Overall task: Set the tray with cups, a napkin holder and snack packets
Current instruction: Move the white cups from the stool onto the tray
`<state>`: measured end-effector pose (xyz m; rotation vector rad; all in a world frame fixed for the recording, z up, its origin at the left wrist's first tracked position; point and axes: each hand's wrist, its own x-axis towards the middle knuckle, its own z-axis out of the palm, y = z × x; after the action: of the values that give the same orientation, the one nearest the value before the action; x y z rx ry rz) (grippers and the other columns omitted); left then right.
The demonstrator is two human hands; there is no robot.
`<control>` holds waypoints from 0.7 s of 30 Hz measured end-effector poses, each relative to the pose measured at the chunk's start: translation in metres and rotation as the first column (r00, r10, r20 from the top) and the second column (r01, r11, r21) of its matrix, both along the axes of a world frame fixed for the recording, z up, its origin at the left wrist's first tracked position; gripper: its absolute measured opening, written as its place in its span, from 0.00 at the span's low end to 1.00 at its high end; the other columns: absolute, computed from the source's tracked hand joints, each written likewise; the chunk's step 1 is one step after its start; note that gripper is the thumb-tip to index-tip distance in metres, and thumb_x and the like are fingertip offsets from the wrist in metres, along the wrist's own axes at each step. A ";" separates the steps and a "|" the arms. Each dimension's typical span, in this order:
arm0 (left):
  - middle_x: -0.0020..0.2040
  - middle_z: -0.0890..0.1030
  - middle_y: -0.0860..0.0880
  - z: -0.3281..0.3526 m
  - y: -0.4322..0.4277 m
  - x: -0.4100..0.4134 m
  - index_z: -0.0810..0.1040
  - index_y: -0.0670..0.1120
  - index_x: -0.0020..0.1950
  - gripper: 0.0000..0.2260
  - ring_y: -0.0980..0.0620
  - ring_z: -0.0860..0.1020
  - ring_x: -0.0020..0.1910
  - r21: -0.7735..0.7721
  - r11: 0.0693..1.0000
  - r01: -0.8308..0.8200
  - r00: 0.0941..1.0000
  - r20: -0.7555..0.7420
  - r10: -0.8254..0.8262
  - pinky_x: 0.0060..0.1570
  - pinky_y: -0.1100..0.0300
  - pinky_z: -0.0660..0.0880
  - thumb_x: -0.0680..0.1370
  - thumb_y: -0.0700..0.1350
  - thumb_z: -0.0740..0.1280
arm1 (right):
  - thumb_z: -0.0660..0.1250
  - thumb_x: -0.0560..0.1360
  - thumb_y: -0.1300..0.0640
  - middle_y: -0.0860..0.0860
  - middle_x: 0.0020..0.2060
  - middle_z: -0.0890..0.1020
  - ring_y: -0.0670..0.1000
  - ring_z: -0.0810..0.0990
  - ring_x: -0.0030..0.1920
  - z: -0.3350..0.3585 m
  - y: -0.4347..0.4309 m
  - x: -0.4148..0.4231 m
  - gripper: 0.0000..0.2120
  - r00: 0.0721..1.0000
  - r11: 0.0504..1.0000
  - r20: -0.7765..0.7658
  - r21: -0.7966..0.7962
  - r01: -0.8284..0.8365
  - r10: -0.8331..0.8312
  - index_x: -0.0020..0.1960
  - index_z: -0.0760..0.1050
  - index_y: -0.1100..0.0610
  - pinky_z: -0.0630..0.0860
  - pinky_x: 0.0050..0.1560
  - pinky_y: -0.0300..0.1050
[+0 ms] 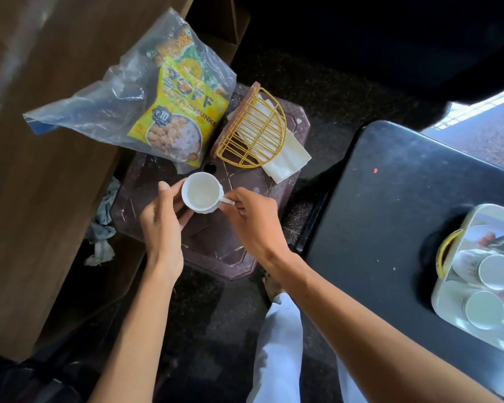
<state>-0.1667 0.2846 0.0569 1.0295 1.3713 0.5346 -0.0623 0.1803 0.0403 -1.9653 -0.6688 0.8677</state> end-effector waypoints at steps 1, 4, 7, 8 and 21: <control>0.58 0.88 0.53 0.004 -0.006 0.001 0.87 0.53 0.55 0.17 0.56 0.83 0.62 0.002 1.000 0.014 1.000 0.011 -0.014 0.54 0.60 0.83 0.85 0.54 0.59 | 0.68 0.79 0.56 0.52 0.47 0.86 0.52 0.84 0.49 0.005 -0.007 0.002 0.06 1.000 0.999 -0.004 0.025 0.025 -0.025 0.53 0.81 0.57 0.81 0.51 0.55; 0.58 0.87 0.52 0.013 -0.033 0.008 0.85 0.51 0.59 0.14 0.57 0.83 0.62 0.024 0.997 0.069 0.997 0.024 -0.070 0.54 0.59 0.83 0.85 0.50 0.60 | 0.69 0.79 0.56 0.49 0.48 0.86 0.46 0.84 0.49 0.018 -0.035 0.011 0.06 0.994 0.991 0.001 0.083 0.106 -0.107 0.55 0.81 0.56 0.82 0.51 0.49; 0.54 0.88 0.56 0.019 -0.067 0.022 0.86 0.53 0.55 0.10 0.60 0.84 0.58 0.047 0.993 0.113 0.992 0.055 -0.115 0.54 0.59 0.83 0.84 0.45 0.64 | 0.70 0.78 0.58 0.46 0.47 0.87 0.42 0.85 0.47 0.029 -0.071 0.023 0.05 0.983 0.979 -0.016 0.094 0.183 -0.183 0.53 0.82 0.54 0.82 0.49 0.44; 0.53 0.88 0.57 0.020 -0.080 0.028 0.86 0.54 0.53 0.10 0.60 0.84 0.56 0.048 0.991 0.122 0.990 0.065 -0.125 0.54 0.59 0.83 0.83 0.44 0.66 | 0.70 0.78 0.59 0.46 0.45 0.87 0.42 0.85 0.46 0.032 -0.084 0.028 0.05 0.979 0.975 -0.014 0.091 0.204 -0.204 0.53 0.82 0.54 0.82 0.49 0.44; 0.56 0.88 0.48 0.043 -0.251 0.137 0.86 0.48 0.54 0.06 0.49 0.85 0.57 0.007 0.923 0.384 0.915 0.130 -0.382 0.64 0.42 0.79 0.80 0.42 0.70 | 0.73 0.75 0.60 0.42 0.44 0.87 0.36 0.84 0.44 0.065 -0.290 0.109 0.06 0.901 0.912 0.140 0.045 0.407 -0.409 0.51 0.85 0.57 0.78 0.45 0.31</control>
<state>-0.0298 0.0338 0.0994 1.1919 1.0224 0.2882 0.0471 -0.1094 0.1055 -2.0671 -0.3191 0.4613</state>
